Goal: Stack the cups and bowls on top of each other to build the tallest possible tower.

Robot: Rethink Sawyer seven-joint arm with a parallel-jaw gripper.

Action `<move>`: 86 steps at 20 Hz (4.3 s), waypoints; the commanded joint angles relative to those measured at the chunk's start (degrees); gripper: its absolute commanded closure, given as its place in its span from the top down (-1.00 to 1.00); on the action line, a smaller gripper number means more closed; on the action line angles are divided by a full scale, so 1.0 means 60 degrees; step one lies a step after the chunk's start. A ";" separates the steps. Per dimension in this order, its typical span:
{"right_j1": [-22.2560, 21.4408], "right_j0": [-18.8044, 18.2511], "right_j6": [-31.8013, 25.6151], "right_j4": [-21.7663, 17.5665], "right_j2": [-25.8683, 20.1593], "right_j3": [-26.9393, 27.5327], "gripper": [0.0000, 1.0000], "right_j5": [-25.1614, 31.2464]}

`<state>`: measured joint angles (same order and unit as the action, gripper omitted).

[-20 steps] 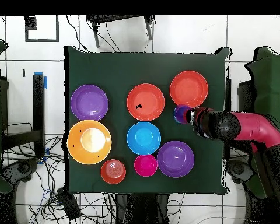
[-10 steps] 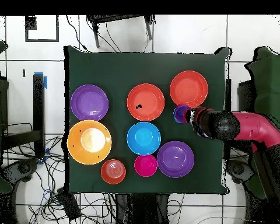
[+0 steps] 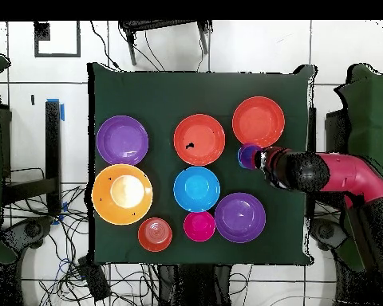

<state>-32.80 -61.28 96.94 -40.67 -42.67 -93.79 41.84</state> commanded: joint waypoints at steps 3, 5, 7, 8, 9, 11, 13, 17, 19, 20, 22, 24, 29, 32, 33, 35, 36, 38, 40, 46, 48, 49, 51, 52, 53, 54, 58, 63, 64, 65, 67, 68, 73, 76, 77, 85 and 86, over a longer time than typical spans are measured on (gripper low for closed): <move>0.0071 0.0229 -0.2752 -0.0484 -0.0012 0.0159 -1.00 0.0997; 0.0063 0.0174 -0.2767 -0.0479 -0.0012 0.0089 -1.00 0.0989; 0.0061 0.0152 -0.2765 -0.0476 -0.0018 0.0044 -1.00 0.0974; 0.0066 0.0149 -0.2765 -0.0468 -0.0022 0.0037 -1.00 0.0982; 0.0077 0.0152 -0.2776 -0.0468 -0.0031 0.0055 -1.00 0.0985; 0.0062 0.0143 -0.2755 -0.0460 -0.0038 0.0026 -1.00 0.0976; 0.0069 0.0128 -0.2732 -0.0451 -0.0060 -0.0010 -1.00 0.0924; 0.0107 0.0130 -0.2685 -0.0441 -0.0077 -0.0051 -1.00 0.0870; 0.0094 0.0132 -0.2646 -0.0416 -0.0060 -0.0094 -1.00 0.0903; 0.0068 0.0126 -0.2600 -0.0408 -0.0047 -0.0146 -1.00 0.0893; 0.0010 0.0114 -0.2515 -0.0400 -0.0029 -0.0250 -1.00 0.0856; -0.0014 0.0138 -0.2437 -0.0379 -0.0023 -0.0305 -1.00 0.0847; -0.0081 0.0137 -0.2241 -0.0369 0.0003 -0.0516 -1.00 0.0728; -0.0108 0.0129 -0.2207 -0.0357 0.0006 -0.0554 -1.00 0.0722; -0.0119 0.0120 -0.2205 -0.0360 0.0004 -0.0574 -1.00 0.0713; -0.0128 0.0109 -0.2193 -0.0360 0.0008 -0.0603 -1.00 0.0704; -0.0133 0.0104 -0.2183 -0.0356 0.0008 -0.0623 -1.00 0.0700; -0.0162 0.0097 -0.2132 -0.0350 0.0013 -0.0694 -1.00 0.0672; -0.0190 0.0097 -0.2083 -0.0348 0.0020 -0.0752 -1.00 0.0644; -0.0295 0.0064 -0.2025 -0.0392 0.0063 -0.0854 -1.00 0.0612; -0.0302 0.0047 -0.2070 -0.0434 0.0086 -0.0828 -1.00 0.0625; -0.0301 0.0039 -0.2099 -0.0454 0.0095 -0.0805 -1.00 0.0636; -0.0234 0.0087 -0.2162 -0.0499 0.0110 -0.0648 -1.00 0.0686; -0.0209 0.0102 -0.2194 -0.0520 0.0124 -0.0583 -1.00 0.0722; -0.0215 0.0078 -0.2241 -0.0534 0.0137 -0.0590 -1.00 0.0751; -0.0217 0.0079 -0.2281 -0.0544 0.0156 -0.0557 -1.00 0.0809; -0.0285 0.0022 -0.2336 -0.0574 0.0182 -0.0583 -1.00 0.0831; -0.0174 0.0117 -0.2390 -0.0580 0.0166 -0.0321 -1.00 0.0926; -0.0150 0.0129 -0.2412 -0.0587 0.0158 -0.0274 -1.00 0.0929; -0.0132 0.0133 -0.2425 -0.0597 0.0150 -0.0247 -1.00 0.0913; -0.0099 0.0137 -0.2438 -0.0622 0.0129 -0.0207 -1.00 0.0852; -0.0084 0.0147 -0.2424 -0.0632 0.0123 -0.0194 -1.00 0.0818; -0.0064 0.0251 -0.2284 -0.0631 0.0132 -0.0147 1.00 0.0774; -0.0103 0.0227 -0.2235 -0.0641 0.0142 -0.0229 1.00 0.0715; -0.0109 0.0219 -0.2234 -0.0638 0.0143 -0.0245 1.00 0.0715; -0.0086 0.0171 -0.2418 -0.0596 -0.0017 -0.0208 1.00 0.0665; -0.0121 0.0152 -0.2429 -0.0566 -0.0044 -0.0241 1.00 0.0673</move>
<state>-34.31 -62.04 96.94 -41.08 -42.66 -96.59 41.90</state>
